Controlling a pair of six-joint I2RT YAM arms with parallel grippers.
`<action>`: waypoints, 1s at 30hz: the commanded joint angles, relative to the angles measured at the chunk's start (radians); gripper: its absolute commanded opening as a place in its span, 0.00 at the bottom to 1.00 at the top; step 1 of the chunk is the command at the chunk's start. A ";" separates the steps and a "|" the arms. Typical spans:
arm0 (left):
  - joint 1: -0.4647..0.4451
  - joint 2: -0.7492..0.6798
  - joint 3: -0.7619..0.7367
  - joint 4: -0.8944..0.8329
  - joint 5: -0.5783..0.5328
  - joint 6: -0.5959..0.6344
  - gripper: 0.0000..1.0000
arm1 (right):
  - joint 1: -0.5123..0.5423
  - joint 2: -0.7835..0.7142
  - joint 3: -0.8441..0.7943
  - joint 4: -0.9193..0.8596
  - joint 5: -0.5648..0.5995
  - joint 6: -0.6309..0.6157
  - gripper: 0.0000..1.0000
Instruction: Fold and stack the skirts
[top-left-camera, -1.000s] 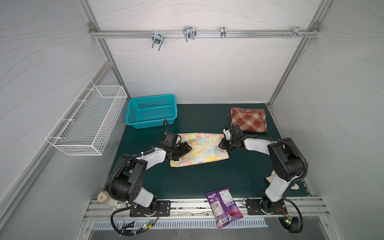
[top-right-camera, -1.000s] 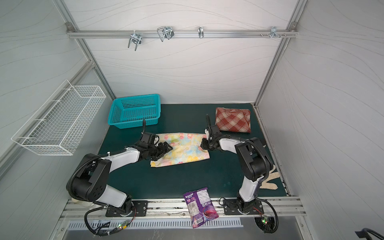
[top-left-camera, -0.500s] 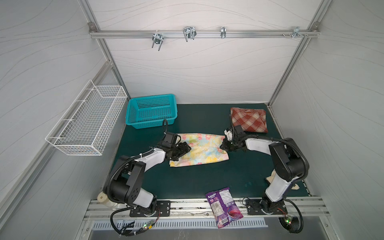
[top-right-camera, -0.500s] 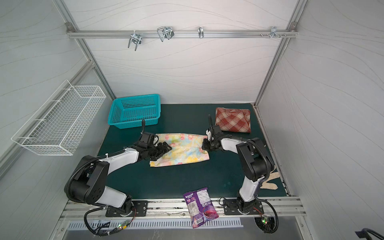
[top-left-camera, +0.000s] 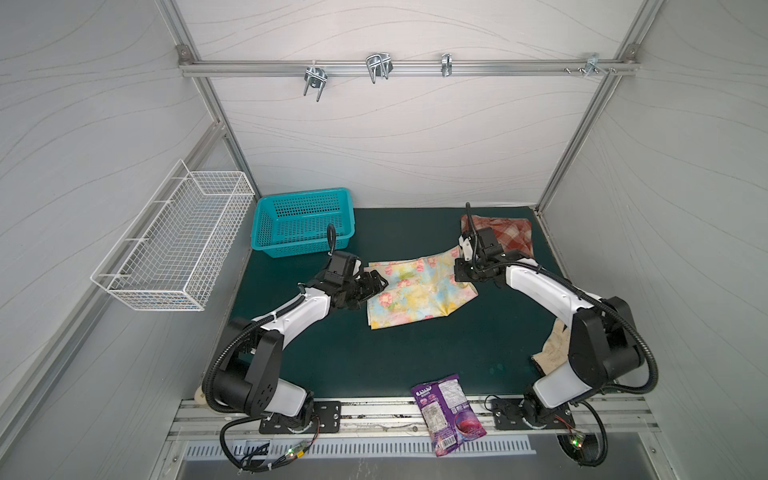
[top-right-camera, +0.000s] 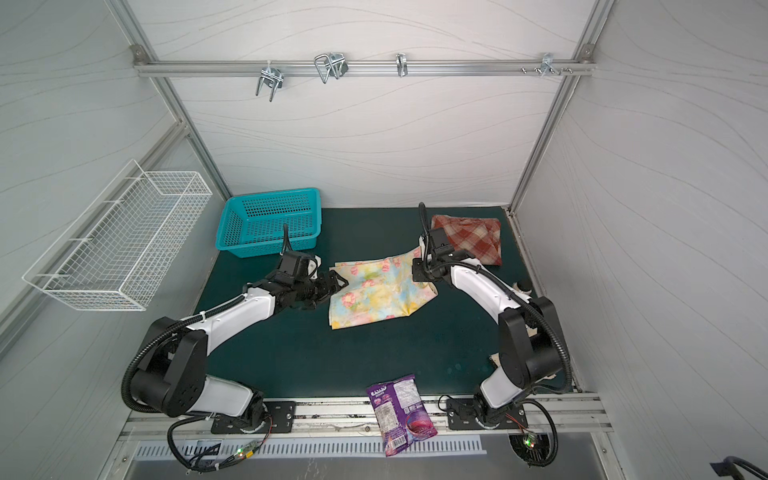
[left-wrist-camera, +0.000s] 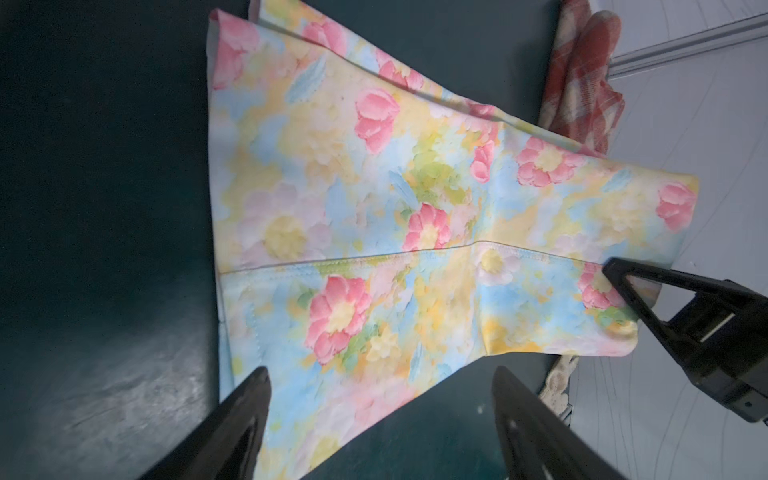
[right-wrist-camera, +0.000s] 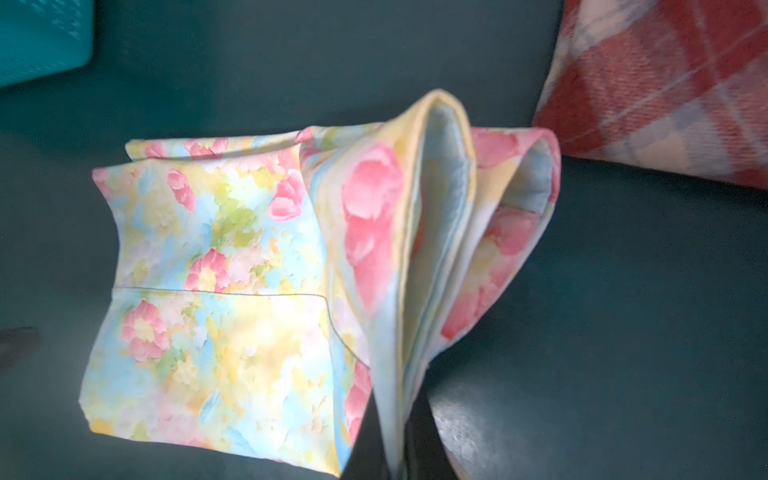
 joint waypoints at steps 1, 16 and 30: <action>-0.040 0.014 0.076 -0.002 0.017 -0.002 0.83 | 0.049 -0.016 0.059 -0.107 0.097 -0.050 0.00; -0.169 0.269 0.172 0.186 0.051 -0.085 0.82 | 0.173 0.094 0.258 -0.234 0.114 0.022 0.00; -0.247 0.258 0.129 0.291 0.072 -0.136 0.81 | 0.165 0.130 0.285 -0.243 0.076 0.031 0.00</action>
